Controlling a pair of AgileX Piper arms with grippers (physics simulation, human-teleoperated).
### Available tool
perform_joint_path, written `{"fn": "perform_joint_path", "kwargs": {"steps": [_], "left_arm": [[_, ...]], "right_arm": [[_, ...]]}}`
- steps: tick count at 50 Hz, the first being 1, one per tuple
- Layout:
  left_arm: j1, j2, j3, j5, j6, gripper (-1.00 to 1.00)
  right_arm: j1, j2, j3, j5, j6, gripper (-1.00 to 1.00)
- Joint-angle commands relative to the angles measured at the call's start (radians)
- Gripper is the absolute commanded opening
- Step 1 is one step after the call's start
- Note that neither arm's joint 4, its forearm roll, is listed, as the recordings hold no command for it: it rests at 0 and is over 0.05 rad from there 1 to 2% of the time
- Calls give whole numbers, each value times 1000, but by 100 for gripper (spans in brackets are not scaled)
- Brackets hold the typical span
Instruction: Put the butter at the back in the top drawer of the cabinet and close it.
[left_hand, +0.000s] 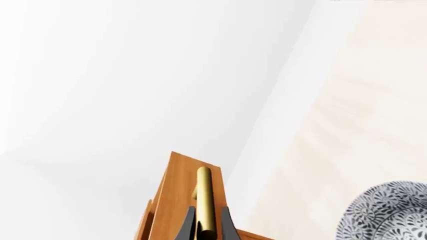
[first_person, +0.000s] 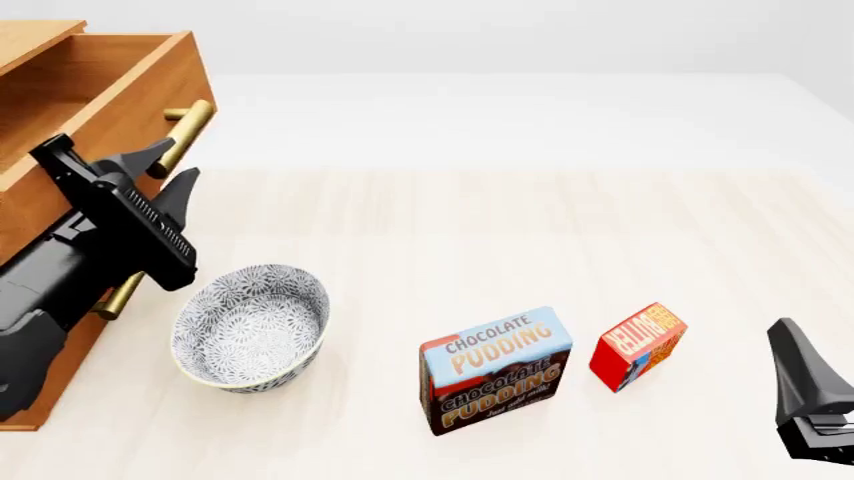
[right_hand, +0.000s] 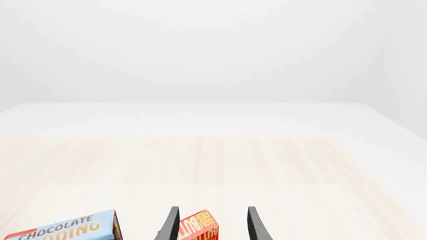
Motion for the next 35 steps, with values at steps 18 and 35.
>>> {"fn": "perform_joint_path", "kwargs": {"steps": [18, 35], "left_arm": [[-14, 100, 29, 242, -51, 100], [-40, 19, 2, 336, -64, 100]], "right_arm": [[0, 0, 0, 0, 0, 100], [0, 0, 0, 0, 0, 100]]}}
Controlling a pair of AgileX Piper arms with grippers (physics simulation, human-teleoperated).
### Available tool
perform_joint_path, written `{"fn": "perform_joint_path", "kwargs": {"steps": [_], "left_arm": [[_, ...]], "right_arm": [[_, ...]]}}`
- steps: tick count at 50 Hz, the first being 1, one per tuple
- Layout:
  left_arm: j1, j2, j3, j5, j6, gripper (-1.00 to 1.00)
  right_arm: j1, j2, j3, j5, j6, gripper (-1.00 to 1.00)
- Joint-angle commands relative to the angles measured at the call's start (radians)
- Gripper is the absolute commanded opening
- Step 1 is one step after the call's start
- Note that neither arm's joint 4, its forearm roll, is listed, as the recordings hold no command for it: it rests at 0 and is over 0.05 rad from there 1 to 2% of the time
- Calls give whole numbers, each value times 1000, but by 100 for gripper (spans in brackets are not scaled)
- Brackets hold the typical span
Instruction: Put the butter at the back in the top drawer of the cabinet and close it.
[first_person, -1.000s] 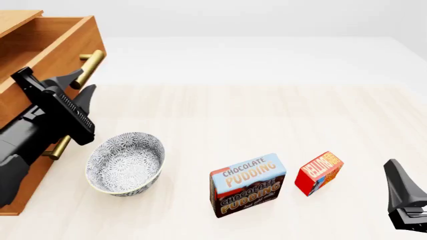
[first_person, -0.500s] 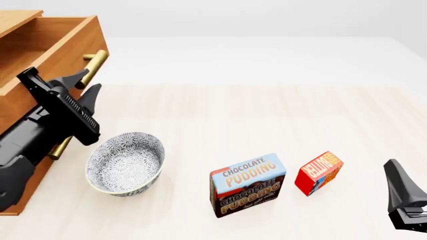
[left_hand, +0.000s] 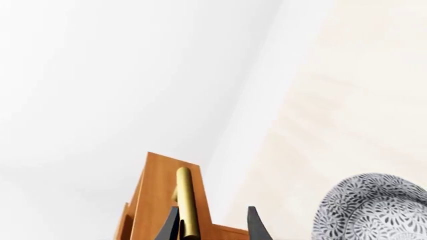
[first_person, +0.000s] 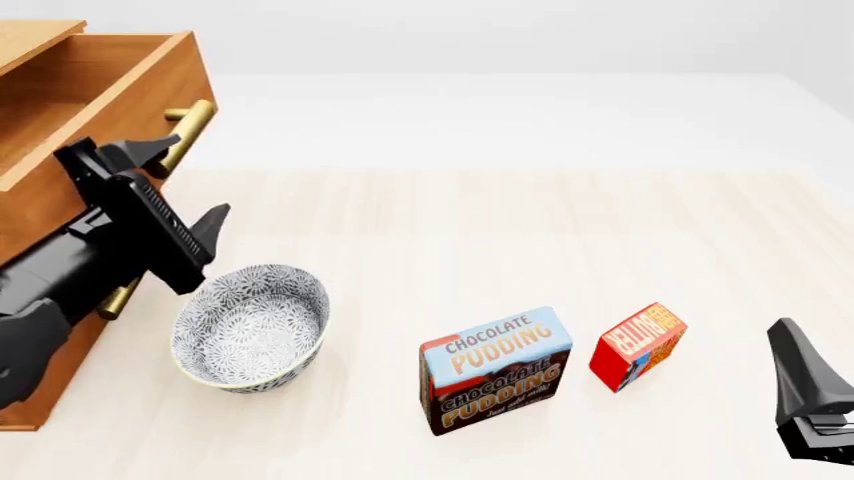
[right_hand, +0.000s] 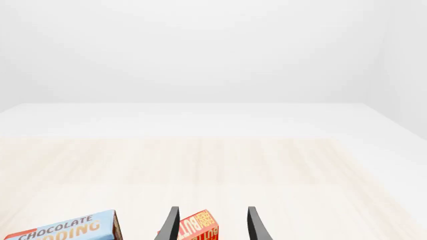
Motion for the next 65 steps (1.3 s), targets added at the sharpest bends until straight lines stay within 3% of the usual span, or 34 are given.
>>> {"fn": "perform_joint_path", "kwargs": {"steps": [1, 6, 12, 21, 41, 45, 55, 56, 57, 65], "left_arm": [[-19, 21, 44, 177, -46, 100], [-38, -7, 9, 239, -72, 100], [-108, -52, -153, 467, -195, 100], [-159, -84, -346, 687, -317, 100], [-170, -106, -531, 877, -472, 100], [-200, -56, -626, 966, -568, 100], [-204, -40, -750, 1082, -670, 100], [-227, 3, -794, 1115, -733, 100], [-235, 11, -812, 1124, -749, 100], [-214, -2, -857, 1183, -810, 100]], "right_arm": [[0, 0, 0, 0, 0, 100], [0, 0, 0, 0, 0, 100], [0, 0, 0, 0, 0, 100], [0, 0, 0, 0, 0, 100], [0, 0, 0, 0, 0, 100], [0, 0, 0, 0, 0, 100], [0, 0, 0, 0, 0, 100], [0, 0, 0, 0, 0, 100], [0, 0, 0, 0, 0, 100], [0, 0, 0, 0, 0, 100]]}}
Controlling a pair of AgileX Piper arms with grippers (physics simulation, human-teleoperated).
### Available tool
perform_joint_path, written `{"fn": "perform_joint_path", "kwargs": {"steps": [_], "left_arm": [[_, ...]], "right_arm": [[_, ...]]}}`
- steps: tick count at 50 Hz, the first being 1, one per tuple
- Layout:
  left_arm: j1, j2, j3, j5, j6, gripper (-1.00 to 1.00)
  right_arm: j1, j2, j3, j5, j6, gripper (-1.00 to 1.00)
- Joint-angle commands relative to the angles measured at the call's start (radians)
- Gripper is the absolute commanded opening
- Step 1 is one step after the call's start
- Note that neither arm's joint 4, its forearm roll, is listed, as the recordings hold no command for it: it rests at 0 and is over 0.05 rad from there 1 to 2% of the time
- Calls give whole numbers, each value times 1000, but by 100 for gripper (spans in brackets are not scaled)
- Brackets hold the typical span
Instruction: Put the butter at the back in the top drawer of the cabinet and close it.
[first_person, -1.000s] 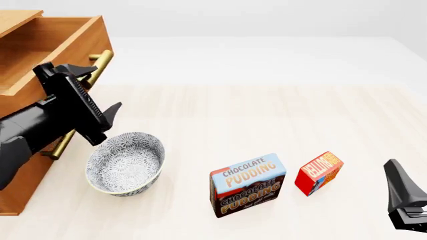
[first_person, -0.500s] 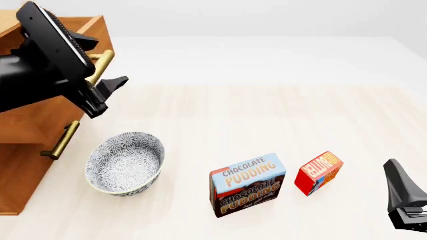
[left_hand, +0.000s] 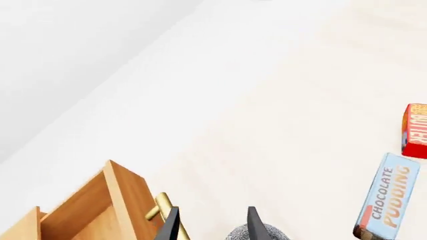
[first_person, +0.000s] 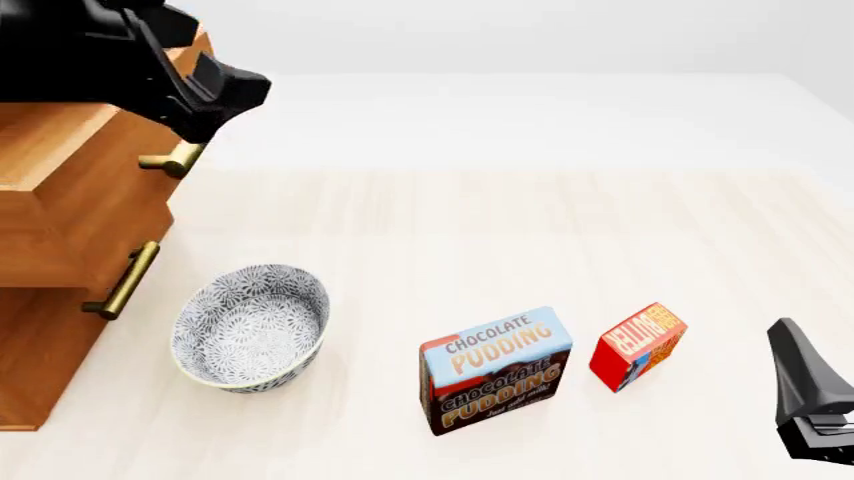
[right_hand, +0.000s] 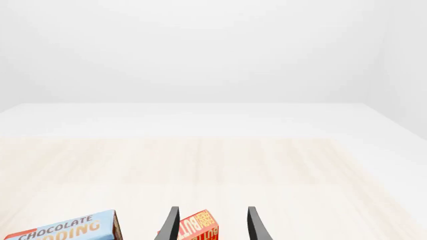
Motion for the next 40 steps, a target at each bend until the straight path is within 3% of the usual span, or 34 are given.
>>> {"fn": "perform_joint_path", "kwargs": {"steps": [1, 15, 19, 40], "left_arm": [[7, 12, -116, 122, -119, 100], [15, 22, -277, 285, -224, 100], [49, -8, -279, 296, -196, 100], [83, -5, -372, 425, -279, 100]], "right_arm": [[0, 0, 0, 0, 0, 100], [0, 0, 0, 0, 0, 100], [0, 0, 0, 0, 0, 100], [0, 0, 0, 0, 0, 100]]}}
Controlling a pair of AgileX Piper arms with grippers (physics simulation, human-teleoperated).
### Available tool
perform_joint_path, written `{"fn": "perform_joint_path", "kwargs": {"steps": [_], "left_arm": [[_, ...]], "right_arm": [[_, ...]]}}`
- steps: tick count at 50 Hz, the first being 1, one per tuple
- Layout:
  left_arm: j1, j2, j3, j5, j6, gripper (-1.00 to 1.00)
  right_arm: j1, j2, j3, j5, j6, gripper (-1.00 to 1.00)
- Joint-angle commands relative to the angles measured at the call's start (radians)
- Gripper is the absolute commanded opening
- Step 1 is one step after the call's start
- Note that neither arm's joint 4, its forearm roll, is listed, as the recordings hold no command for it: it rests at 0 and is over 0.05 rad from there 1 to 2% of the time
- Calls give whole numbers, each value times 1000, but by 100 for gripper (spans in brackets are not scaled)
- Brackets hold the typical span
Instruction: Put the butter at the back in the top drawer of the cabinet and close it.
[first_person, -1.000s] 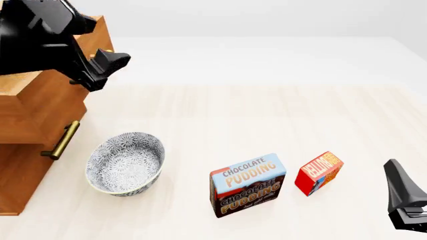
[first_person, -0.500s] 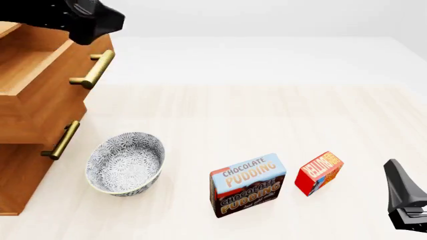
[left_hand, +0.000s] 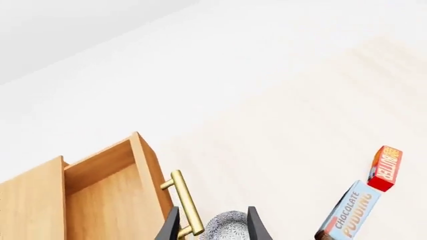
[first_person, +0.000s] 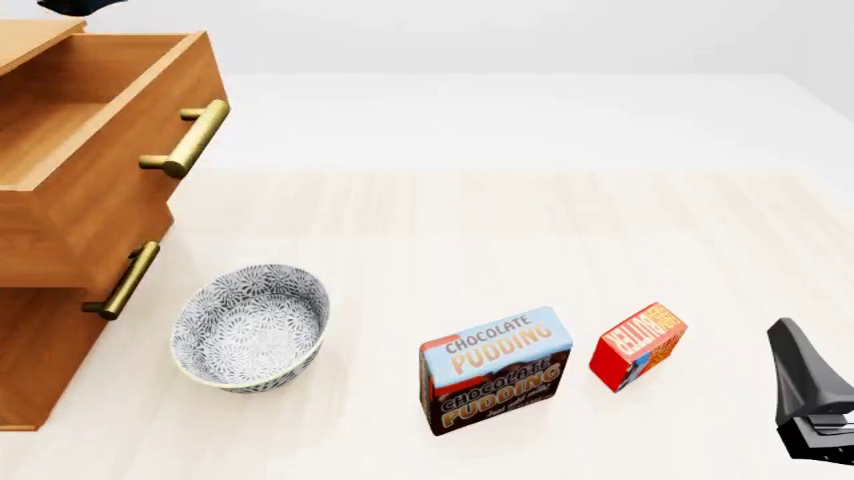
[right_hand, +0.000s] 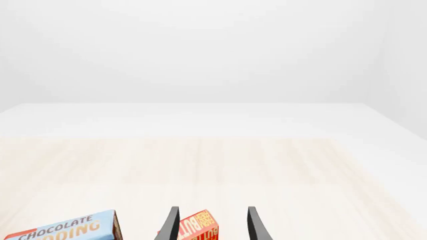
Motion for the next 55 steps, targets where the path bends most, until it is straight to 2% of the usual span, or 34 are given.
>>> {"fn": "perform_joint_path", "kwargs": {"steps": [1, 13, 35, 38, 41, 43, 55], "left_arm": [[19, -1, -38, 67, -43, 100], [21, 3, -8, 81, -105, 100], [56, -53, 6, 84, -161, 100], [59, -56, 17, 85, -172, 100], [103, -79, 50, 84, -160, 100], [90, -81, 64, 77, -186, 100], [99, -86, 111, 51, -200, 100]], "right_arm": [[0, 0, 0, 0, 0, 100], [0, 0, 0, 0, 0, 100], [0, 0, 0, 0, 0, 100], [0, 0, 0, 0, 0, 100], [0, 0, 0, 0, 0, 100], [0, 0, 0, 0, 0, 100], [0, 0, 0, 0, 0, 100]]}}
